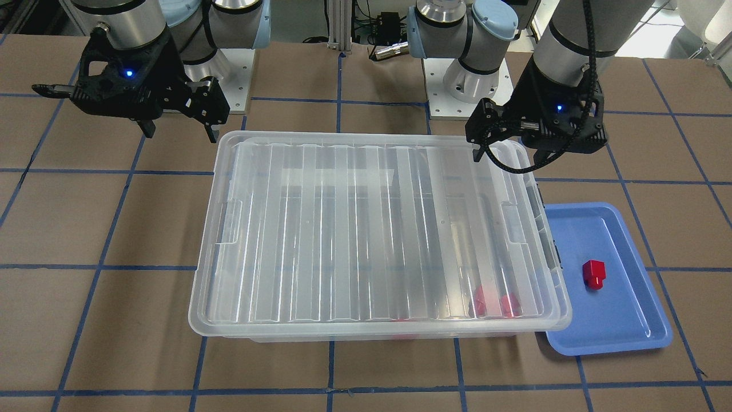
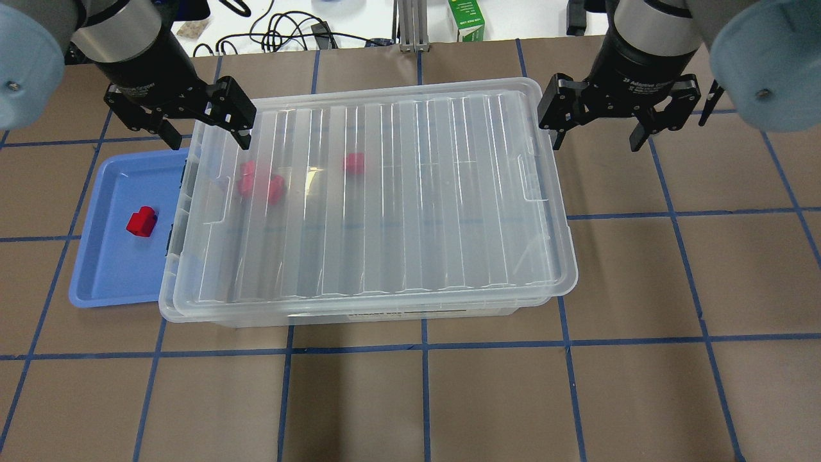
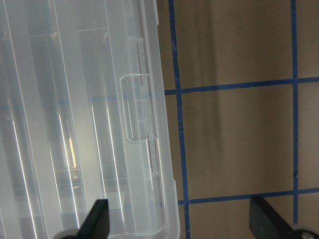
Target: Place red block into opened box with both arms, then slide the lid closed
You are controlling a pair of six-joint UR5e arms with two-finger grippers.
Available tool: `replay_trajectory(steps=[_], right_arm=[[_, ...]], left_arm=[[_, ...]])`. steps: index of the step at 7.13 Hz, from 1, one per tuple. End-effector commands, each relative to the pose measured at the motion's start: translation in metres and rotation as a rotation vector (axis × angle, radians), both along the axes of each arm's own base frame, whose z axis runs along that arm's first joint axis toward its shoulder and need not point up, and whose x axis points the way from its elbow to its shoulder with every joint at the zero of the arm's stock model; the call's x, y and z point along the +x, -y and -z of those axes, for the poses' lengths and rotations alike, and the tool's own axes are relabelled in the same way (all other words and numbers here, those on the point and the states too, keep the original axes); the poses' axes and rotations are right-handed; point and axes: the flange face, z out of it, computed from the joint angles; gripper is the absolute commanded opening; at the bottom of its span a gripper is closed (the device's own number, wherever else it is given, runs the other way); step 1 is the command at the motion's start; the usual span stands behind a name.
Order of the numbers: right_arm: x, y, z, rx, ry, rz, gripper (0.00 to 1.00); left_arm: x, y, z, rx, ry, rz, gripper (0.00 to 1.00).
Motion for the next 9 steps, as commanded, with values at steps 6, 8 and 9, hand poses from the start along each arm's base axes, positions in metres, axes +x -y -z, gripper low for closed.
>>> replay_trajectory(steps=[6,8,9], right_arm=[[-0.005,0.005,0.041,0.054,-0.035,-0.008,1.0],[-0.004,0.022,0.113,-0.032,-0.031,-0.025,1.0],[-0.003,0.025,0.132,-0.056,-0.031,-0.049,1.0]], left_arm=[[0.001,0.0,-0.002,-0.003,0.0,-0.002,1.0],[0.001,0.001,-0.002,-0.005,0.002,-0.001,1.0],[0.001,0.001,-0.001,-0.003,0.002,-0.001,1.0]])
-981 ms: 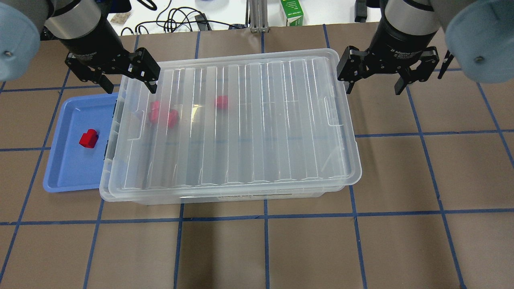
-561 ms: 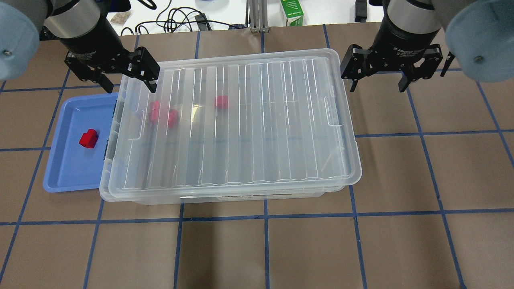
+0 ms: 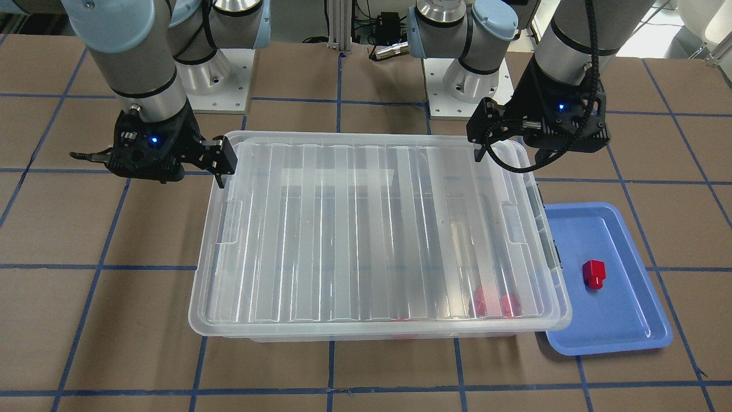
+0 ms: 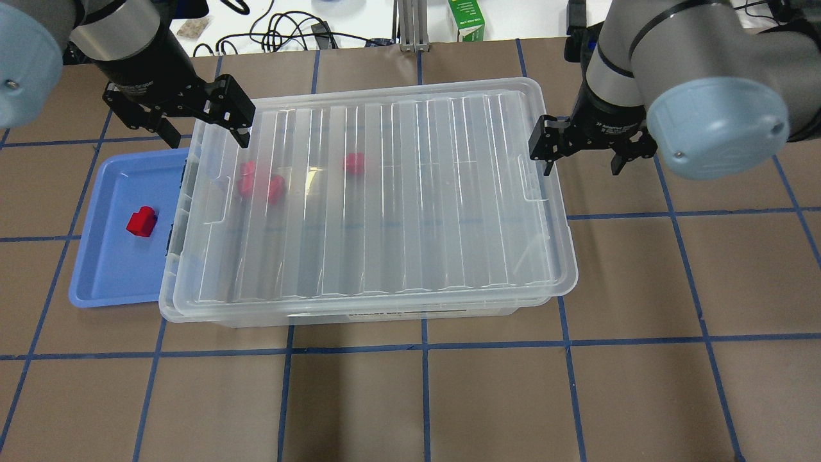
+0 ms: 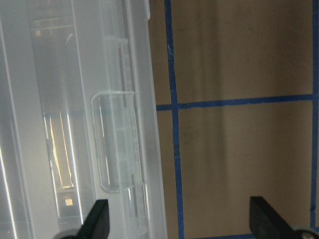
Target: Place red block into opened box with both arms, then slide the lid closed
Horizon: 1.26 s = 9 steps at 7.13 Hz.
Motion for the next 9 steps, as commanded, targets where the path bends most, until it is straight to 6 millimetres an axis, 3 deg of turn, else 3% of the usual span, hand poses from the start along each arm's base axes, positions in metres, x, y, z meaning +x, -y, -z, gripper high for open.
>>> replay_trajectory(steps=[1,4,7,9], right_arm=[[0.0,0.007,0.055,-0.026,-0.001,-0.028,1.0],[0.0,0.012,0.058,-0.03,-0.013,-0.082,1.0],[-0.027,0.015,0.063,-0.009,-0.118,-0.138,1.0],[-0.064,0.019,0.06,0.009,-0.158,-0.081,1.0]], left_arm=[[0.0,0.0,0.0,-0.001,0.002,0.001,1.0],[0.0,0.001,0.0,-0.004,-0.001,-0.001,1.0],[0.0,0.001,0.0,-0.004,0.001,0.001,1.0],[0.0,0.002,0.001,-0.006,0.002,0.001,1.0]])
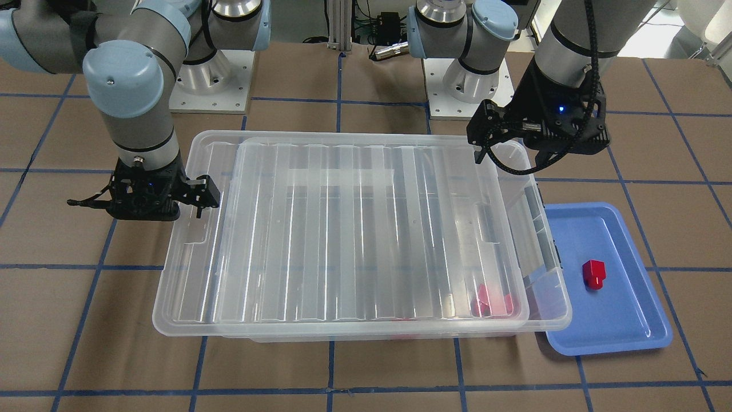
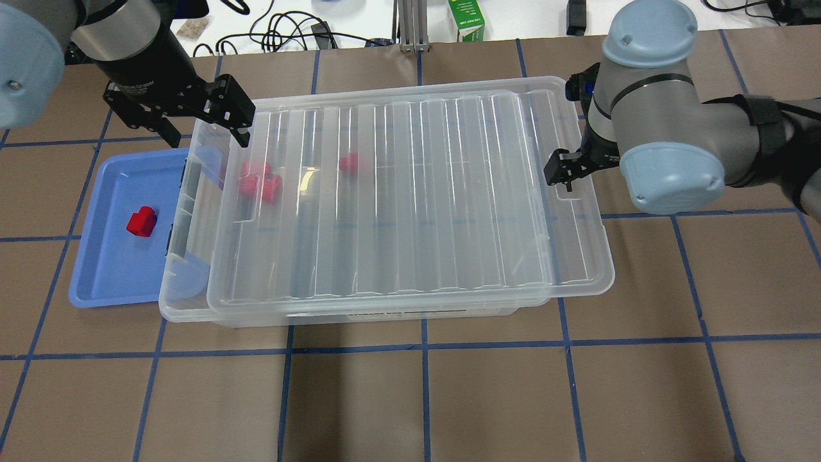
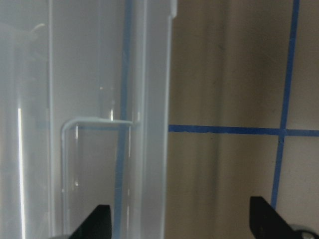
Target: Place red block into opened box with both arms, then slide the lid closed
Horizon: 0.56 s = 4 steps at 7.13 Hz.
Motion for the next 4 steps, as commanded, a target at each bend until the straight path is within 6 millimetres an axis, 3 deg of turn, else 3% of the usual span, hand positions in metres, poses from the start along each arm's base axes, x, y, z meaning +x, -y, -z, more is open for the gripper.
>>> replay_trajectory(steps=[1,4], right_arm=[[-0.029,0.003,-0.002,0.012,-0.023,0.005,1.0],[-0.06,0.004,-0.003,0.021,-0.036,0.06,1.0]], left_arm=[[0.0,0.001,-0.001,-0.004,-0.001,0.0,1.0],[0.001,0.0,-0.001,-0.002,-0.003,-0.001,1.0]])
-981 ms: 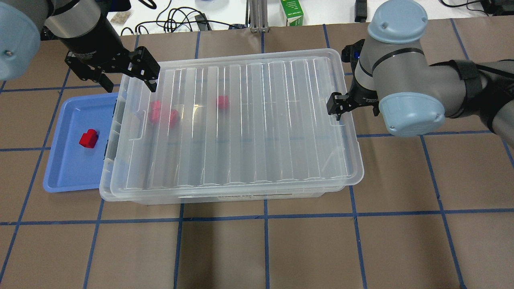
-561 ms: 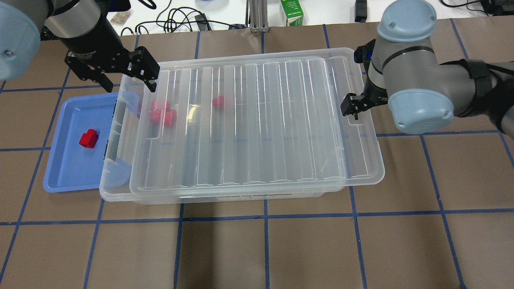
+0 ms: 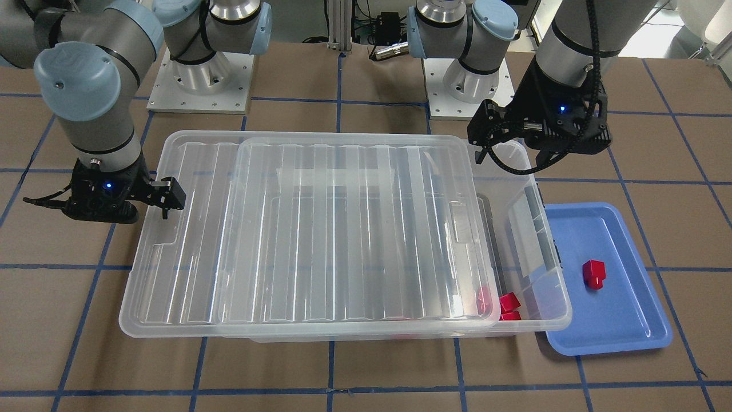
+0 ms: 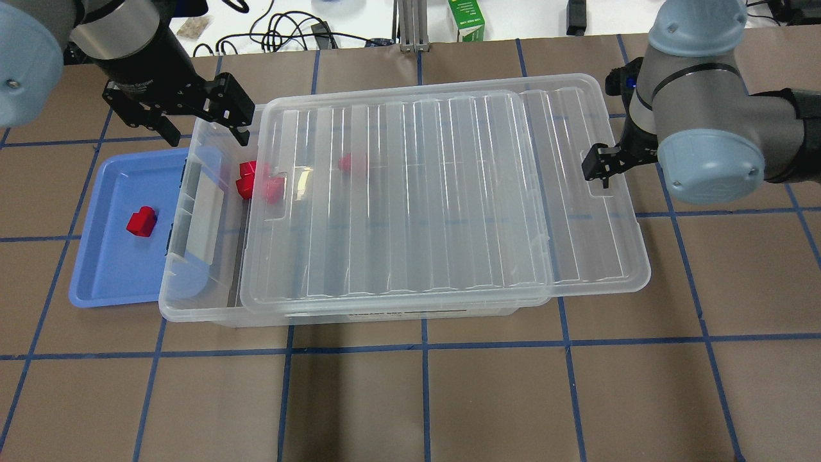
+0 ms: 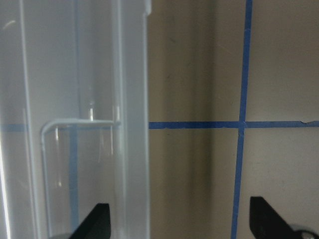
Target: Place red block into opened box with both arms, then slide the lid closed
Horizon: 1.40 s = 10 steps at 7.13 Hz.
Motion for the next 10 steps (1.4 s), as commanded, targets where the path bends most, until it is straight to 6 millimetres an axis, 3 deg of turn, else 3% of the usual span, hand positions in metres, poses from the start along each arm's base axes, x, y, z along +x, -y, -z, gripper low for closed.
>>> replay_trajectory(steps=[1,4,6,8,9,10], right_arm=[[-0.02,-0.001,-0.004,0.006,-0.019,0.032,1.0],[-0.044,0.0,-0.006,0.016,-0.02,0.009,1.0],[-0.07,0.0,-0.006,0.029,-0.019,-0.003,1.0],[-0.07,-0.001,-0.006,0.031,-0.019,-0.009,1.0],[-0.071,-0.001,-0.007,0.031,-0.019,-0.008,1.0],[-0.07,-0.001,-0.01,0.024,-0.019,-0.008,1.0]], left_arm=[[0.0,0.001,0.003,0.004,0.001,0.0,1.0],[0.0,0.005,0.008,0.004,0.007,0.001,1.0],[0.0,0.006,0.005,-0.004,-0.002,0.0,1.0],[0.002,0.006,0.006,-0.001,-0.002,0.0,1.0],[0.023,0.008,0.004,-0.004,-0.001,-0.023,1.0],[0.071,0.027,0.023,-0.007,-0.003,-0.072,1.0]])
